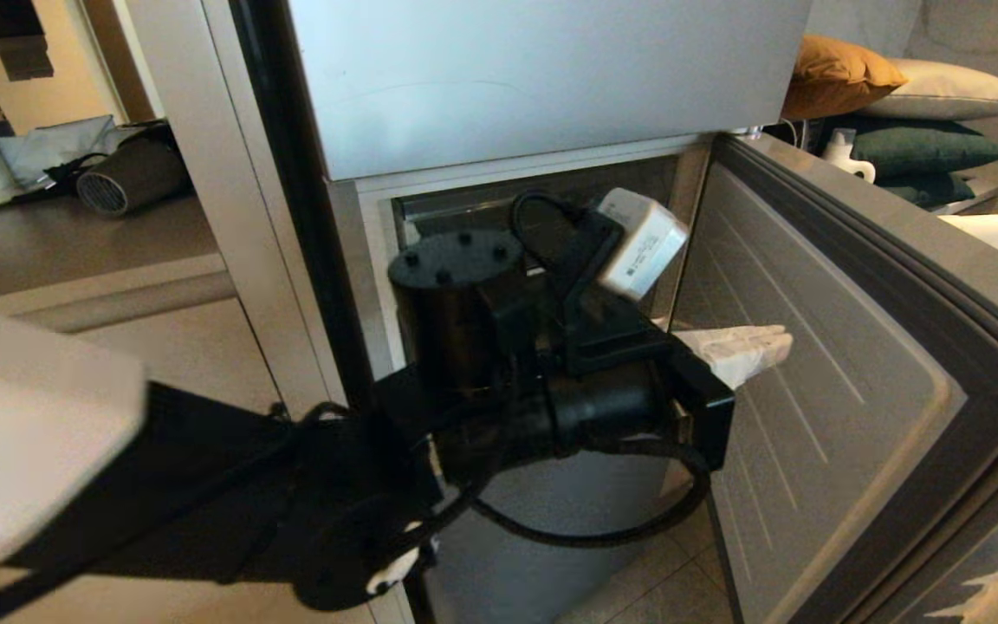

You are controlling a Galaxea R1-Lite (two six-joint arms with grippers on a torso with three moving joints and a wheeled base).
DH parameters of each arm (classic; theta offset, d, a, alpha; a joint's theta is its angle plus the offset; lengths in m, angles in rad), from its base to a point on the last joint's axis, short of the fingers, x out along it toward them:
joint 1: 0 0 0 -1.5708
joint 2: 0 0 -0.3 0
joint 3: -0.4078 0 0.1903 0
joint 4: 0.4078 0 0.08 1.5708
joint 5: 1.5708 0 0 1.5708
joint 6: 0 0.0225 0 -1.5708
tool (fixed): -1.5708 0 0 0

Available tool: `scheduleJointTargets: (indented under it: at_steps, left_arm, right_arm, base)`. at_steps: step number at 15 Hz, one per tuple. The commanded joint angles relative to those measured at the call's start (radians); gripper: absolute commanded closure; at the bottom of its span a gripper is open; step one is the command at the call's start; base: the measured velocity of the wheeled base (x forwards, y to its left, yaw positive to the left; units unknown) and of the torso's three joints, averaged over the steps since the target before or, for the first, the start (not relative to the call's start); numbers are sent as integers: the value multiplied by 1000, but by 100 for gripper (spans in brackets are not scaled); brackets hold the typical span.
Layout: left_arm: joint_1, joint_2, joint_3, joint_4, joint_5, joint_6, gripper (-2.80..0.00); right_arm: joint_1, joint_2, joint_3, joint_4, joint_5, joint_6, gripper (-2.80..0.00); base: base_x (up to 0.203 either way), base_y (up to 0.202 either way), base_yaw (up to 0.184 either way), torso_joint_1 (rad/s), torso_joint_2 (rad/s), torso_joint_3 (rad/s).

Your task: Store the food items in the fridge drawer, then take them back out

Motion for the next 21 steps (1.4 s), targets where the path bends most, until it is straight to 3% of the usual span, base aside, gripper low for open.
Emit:
scheduleJointTargets:
  at_steps: [1, 9, 18, 21]
  left_arm:
    - [-20, 151, -82, -95, -8, 2, 0]
    - [-182, 186, -167, -111, -9, -49, 0]
    - [-108, 159, -149, -119, 106, -49, 0]
    - [-97, 78, -78, -122, 148, -48, 0]
  right_arm:
    - [0, 1, 0, -4, 0, -2, 0]
    - [0, 1, 0, -7, -4, -4, 0]
    - [0, 1, 0, 12, -15, 4, 0]
    - [0, 1, 0, 219, -14, 62, 0]
  base:
    - [0, 0, 0, 0, 0, 0]
    - [0, 0, 0, 0, 0, 0]
    - [0, 0, 0, 0, 0, 0]
    - [0, 0, 0, 0, 0, 0]
